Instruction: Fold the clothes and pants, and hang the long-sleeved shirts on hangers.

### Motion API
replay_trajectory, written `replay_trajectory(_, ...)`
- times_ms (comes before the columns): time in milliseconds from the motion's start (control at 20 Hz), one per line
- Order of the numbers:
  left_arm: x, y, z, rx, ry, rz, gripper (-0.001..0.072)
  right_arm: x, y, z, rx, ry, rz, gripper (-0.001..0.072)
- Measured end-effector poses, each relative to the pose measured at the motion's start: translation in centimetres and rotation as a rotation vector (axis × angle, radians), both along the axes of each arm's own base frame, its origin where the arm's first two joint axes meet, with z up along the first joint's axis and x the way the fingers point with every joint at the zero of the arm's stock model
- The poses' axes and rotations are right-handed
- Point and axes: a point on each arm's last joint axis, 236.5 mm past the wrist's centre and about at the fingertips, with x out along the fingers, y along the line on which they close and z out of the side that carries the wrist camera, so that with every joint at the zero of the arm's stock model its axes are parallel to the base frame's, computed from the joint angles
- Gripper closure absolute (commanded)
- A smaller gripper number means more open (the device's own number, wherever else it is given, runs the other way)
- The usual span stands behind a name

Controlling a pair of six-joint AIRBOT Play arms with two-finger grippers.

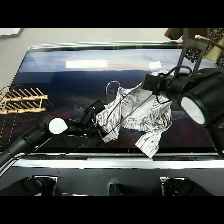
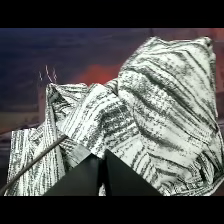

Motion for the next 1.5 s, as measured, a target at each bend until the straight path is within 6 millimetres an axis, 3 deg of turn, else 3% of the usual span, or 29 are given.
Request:
replay_trajectory(150, -1.0, 1.3, 0.4, 0.064, 0.025, -0.032, 0.069, -0.1, -0.2, -1.6, -0.027, 0.032, -0.002, 0.0682)
replay_trajectory(400, -1.2, 2.3, 0.6, 0.132, 0.039, -0.054, 0.069, 0.9, 0.9, -1.6, -0.004, -0.011, 0.024, 0.0682)
replay_trajectory(950, 2.0, -1.2, 0.0, 0.114, 0.006, -0.026, 0.0688, 1.8, 3.1, -2.2, 0.047, -0.022, 0.067, 0.0682)
replay_trajectory(1500, 3.9, -2.7, 0.9, 0.078, -0.027, 0.002, 0.0688, 1.2, 5.8, -5.3, 0.092, 0.071, 0.128, 0.0682)
